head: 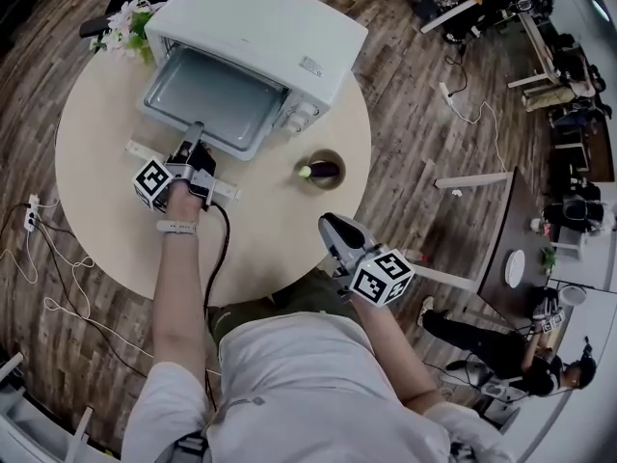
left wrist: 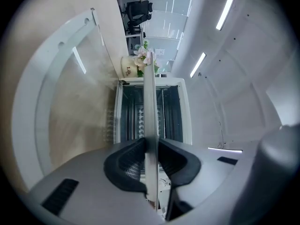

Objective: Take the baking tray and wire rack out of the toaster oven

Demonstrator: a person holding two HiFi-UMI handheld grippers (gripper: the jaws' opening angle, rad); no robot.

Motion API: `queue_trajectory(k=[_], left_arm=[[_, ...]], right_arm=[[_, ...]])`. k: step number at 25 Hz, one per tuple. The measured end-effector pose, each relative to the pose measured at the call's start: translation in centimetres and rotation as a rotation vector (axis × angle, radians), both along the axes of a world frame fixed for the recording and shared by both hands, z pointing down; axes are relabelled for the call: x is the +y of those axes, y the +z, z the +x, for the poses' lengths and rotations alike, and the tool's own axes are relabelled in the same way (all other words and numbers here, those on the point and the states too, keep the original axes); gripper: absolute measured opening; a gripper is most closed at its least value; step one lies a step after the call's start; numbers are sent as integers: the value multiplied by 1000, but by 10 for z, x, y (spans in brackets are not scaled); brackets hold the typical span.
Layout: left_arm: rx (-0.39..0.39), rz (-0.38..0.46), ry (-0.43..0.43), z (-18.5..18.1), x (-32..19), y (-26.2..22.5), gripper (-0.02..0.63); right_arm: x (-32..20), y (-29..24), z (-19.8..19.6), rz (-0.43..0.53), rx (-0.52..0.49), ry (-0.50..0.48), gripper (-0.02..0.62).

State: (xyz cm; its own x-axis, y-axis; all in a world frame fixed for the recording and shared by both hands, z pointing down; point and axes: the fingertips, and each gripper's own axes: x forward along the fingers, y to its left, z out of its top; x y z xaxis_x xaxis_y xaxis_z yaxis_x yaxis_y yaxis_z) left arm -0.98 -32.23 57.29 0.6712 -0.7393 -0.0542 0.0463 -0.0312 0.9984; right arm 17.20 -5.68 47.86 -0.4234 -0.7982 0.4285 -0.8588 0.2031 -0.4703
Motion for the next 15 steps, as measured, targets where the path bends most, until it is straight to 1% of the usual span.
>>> queue_trajectory(k=[3,7,8,10,13,15], left_arm=[[5,0,-8,-12,13,1,75],[-63,-13,-14,-32,31,13,77],[-60,-13,-14,-36,35,15,77],[-17,-7,-18,-42,44,11,77],[-6,-7,-33,-58,59,12,77],[39,-7,-46,-66,69,5,77]], right_arm=[[4,0,-6,4,-12,-4,49],[8,-1,-16,11,-18,-19,49],[8,0,-18,11,-20,-24,49],[8,1,-25,8,-26,-38,49],[8,3,-36,7,-35,-65,49],[7,3,-46,7,-40,-86,49]])
